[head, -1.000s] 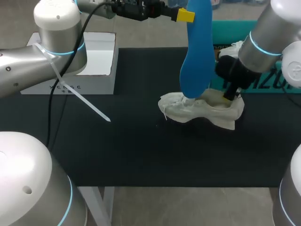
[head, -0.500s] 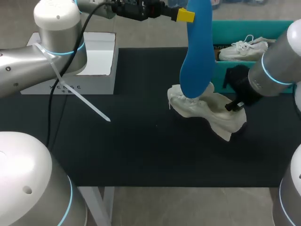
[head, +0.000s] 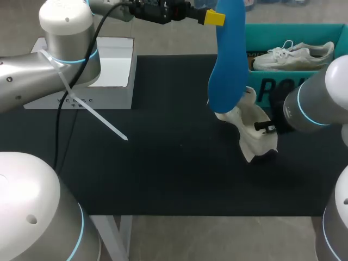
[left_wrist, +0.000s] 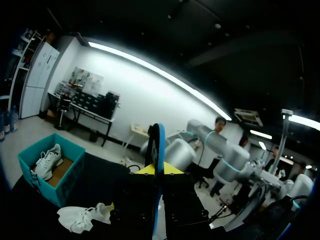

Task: Take the shoe out of the shoebox, open the shoe tongue, remove and reinsert the insole, then place the shoe into the shoebox

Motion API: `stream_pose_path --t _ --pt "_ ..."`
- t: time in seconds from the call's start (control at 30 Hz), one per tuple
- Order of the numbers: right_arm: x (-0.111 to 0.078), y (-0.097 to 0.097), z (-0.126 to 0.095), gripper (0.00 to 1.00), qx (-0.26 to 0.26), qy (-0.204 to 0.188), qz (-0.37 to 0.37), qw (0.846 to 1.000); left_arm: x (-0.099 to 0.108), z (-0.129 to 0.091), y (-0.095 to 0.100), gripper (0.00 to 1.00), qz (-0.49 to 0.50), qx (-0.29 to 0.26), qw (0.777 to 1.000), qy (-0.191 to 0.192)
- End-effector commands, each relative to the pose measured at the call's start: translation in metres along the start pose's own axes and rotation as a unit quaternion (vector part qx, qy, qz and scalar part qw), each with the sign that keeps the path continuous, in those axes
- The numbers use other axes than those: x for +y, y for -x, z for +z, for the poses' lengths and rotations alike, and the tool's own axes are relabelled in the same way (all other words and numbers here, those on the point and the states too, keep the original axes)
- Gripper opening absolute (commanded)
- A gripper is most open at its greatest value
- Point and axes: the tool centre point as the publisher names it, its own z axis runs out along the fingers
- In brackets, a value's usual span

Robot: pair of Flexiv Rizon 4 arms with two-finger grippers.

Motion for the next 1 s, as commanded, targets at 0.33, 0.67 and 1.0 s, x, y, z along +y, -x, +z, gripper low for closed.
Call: stream_pose_path --t 0.33,0.67,1.0 --pt "-0.034 -0.026 -0.015 0.0 -0.009 0.006 0.061 0.998 0.0 0.001 0.001 0.0 0.0 0.001 1.0 0.0" --pt "-0.046 -0.04 0.012 0.0 -0.008 -0.025 0.088 0.996 0.0 0.001 0.001 0.0 0.0 0.001 1.0 0.0" --pt "-0.061 -0.049 0.032 0.0 0.003 -0.055 0.107 0.993 0.0 0.001 0.001 0.0 0.0 0.001 1.0 0.0"
